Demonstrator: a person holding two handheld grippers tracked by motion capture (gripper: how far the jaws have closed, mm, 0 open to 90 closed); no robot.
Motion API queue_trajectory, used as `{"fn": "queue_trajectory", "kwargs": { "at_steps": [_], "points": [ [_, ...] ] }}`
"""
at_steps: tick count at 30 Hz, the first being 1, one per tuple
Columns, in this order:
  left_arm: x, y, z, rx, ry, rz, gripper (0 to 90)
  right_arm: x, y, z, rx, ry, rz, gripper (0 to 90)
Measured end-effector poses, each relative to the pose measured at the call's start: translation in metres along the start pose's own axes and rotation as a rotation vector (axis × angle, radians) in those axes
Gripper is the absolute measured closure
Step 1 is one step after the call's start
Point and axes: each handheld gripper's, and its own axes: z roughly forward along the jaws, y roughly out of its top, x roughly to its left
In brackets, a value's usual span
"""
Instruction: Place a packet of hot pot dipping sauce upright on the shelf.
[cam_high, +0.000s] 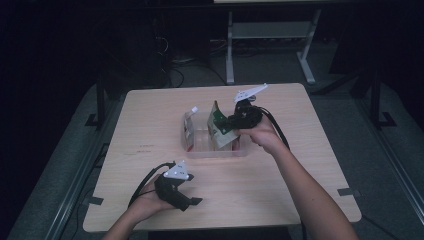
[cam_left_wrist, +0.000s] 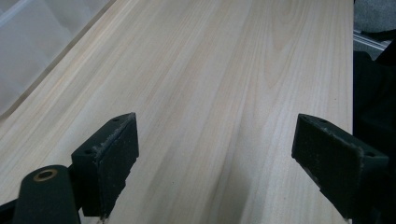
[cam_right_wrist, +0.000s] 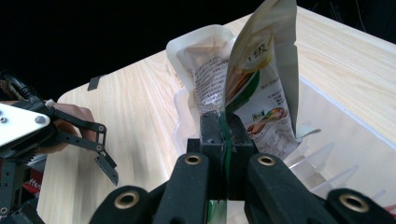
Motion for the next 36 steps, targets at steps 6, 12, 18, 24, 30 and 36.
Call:
{"fn": "queue_trajectory", "kwargs": {
  "at_steps": [6,12,18,24,30,36],
  "points": [
    [0.000,0.000,0.000,0.002,0.001,0.001,14.2,0.000,0.000,-0.003,-0.008,-0.030,-0.013,84.1],
    [0.000,0.000,0.001,0.002,-0.001,-0.003,14.2,0.000,0.001,-0.009,-0.026,-0.045,-0.006,80.3],
    [0.000,0.000,0.000,0.002,0.002,0.002,14.2,0.002,0.001,-0.013,-0.019,-0.063,-0.005,70.6],
    [0.001,0.000,0.000,0.001,0.002,-0.002,14.2,0.011,0.000,-0.016,0.038,-0.147,-0.049,48.6],
    [0.001,0.001,0.000,0.001,0.003,-0.001,14.2,0.017,0.001,-0.017,0.050,-0.199,-0.064,40.3],
    [0.001,0.001,-0.001,-0.004,0.001,-0.008,14.2,0.021,0.002,-0.032,-0.003,-0.189,-0.049,39.2]
  ]
}}
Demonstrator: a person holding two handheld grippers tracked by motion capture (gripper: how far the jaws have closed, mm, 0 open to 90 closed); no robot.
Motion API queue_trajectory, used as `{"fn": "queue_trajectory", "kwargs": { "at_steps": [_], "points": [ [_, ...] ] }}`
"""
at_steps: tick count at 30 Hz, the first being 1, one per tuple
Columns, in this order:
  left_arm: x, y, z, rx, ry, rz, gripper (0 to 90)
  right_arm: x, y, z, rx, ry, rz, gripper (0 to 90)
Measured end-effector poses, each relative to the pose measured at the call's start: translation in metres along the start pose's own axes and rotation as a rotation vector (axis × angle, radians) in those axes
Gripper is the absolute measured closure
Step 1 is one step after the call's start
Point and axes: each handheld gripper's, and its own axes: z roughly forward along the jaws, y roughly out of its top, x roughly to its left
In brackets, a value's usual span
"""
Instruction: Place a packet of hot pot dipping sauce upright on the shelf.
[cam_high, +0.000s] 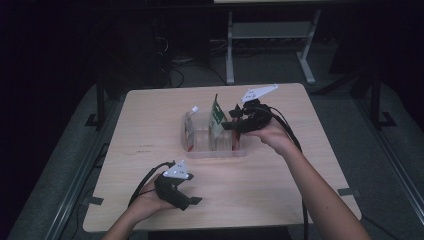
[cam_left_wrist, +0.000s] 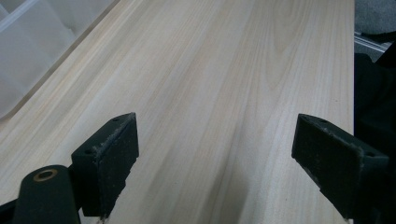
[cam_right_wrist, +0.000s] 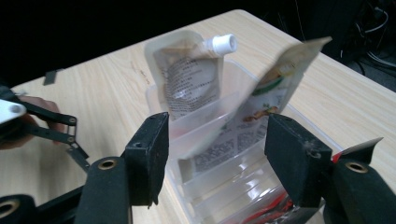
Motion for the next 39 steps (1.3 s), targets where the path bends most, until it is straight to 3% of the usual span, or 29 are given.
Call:
{"fn": "queue_trajectory", "kwargs": {
  "at_steps": [6,12,21,39],
  "points": [
    [0.002,0.000,-0.002,0.001,0.007,0.012,14.2,0.014,-0.007,-0.012,-0.009,0.021,-0.026,37.1],
    [0.001,0.000,-0.002,-0.010,0.009,-0.010,14.3,0.029,-0.020,-0.017,-0.005,0.045,-0.052,35.7],
    [0.001,0.000,-0.002,-0.009,0.010,-0.008,14.3,0.049,-0.053,-0.019,0.012,0.071,-0.073,32.8],
    [-0.001,-0.002,0.001,0.011,0.001,0.012,14.8,0.067,-0.117,-0.004,0.122,0.014,-0.064,23.3]
  ]
}}
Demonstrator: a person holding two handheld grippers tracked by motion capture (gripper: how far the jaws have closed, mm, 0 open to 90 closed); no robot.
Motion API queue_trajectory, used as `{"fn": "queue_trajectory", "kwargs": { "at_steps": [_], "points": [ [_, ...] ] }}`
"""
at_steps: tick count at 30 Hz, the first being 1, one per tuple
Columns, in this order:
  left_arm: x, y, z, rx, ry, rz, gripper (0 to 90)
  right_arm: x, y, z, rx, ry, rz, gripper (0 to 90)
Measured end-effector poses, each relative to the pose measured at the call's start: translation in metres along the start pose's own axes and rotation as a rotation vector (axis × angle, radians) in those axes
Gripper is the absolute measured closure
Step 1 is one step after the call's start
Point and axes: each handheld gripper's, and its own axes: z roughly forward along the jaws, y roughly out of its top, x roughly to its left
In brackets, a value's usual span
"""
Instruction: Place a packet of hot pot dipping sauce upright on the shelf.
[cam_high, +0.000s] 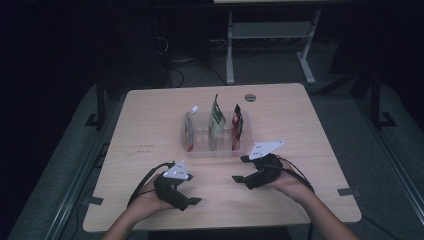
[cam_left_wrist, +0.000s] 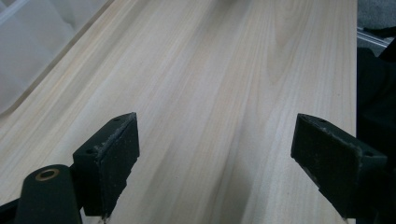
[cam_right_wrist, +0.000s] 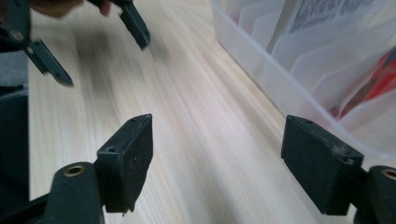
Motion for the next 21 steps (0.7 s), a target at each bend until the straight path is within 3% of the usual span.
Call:
{"fn": "queue_trajectory", "kwargs": {
  "at_steps": [8,14,21],
  "points": [
    [0.000,-0.001,0.000,0.009,0.005,-0.003,15.2,0.002,-0.013,0.015,0.063,0.017,-0.032,16.7],
    [0.000,-0.002,0.001,0.025,0.017,0.008,15.4,0.004,-0.017,0.022,0.113,0.010,-0.088,15.4],
    [0.001,-0.002,0.001,0.007,0.019,0.003,15.4,0.004,-0.016,0.020,0.088,0.007,-0.102,14.1]
  ]
}}
